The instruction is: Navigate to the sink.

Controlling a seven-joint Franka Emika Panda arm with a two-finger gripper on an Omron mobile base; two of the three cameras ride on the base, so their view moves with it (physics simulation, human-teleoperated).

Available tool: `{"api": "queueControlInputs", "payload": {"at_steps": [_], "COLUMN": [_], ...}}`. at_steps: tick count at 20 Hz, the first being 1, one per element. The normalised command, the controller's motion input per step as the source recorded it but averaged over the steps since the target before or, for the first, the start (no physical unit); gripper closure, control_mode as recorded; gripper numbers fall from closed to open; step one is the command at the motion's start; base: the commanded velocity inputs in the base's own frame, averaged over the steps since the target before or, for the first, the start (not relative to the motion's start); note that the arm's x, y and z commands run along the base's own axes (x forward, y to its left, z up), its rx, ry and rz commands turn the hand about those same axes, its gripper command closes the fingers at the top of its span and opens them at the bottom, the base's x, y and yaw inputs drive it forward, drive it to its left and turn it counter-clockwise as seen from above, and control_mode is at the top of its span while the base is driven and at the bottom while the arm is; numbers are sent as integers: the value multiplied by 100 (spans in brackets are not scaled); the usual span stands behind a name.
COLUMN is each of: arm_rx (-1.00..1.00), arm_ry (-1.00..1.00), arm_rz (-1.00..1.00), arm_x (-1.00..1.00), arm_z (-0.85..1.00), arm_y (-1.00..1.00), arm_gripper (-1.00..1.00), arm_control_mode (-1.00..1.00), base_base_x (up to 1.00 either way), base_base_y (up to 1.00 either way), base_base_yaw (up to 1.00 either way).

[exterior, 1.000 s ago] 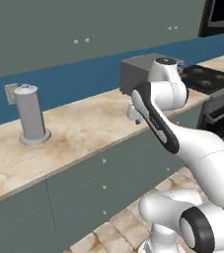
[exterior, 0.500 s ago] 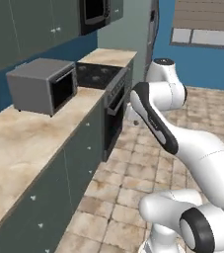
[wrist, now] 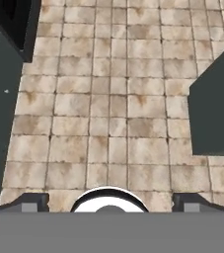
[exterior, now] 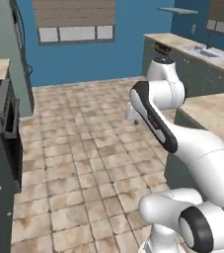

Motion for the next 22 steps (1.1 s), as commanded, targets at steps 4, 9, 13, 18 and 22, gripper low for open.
{"api": "queueControlInputs", "payload": {"at_steps": [4,9,13,18,22], "arm_rx": [0,0,0,0,0], "arm_ry": [0,0,0,0,0], "arm_rz": [0,0,0,0,0], "arm_x": [0,0,0,0,0], "arm_z": [0,0,0,0,0], "arm_y": [0,0,0,0,0], "arm_gripper": [-100,-100,-100,-100,-100], "arm_control_mode": [100,100,100,100,100], "base_base_x": [1,7,39,78,67], "base_base_y": [12,15,53,100,100], "base_base_yaw": [-85,-86,-80,-48,-17]}}
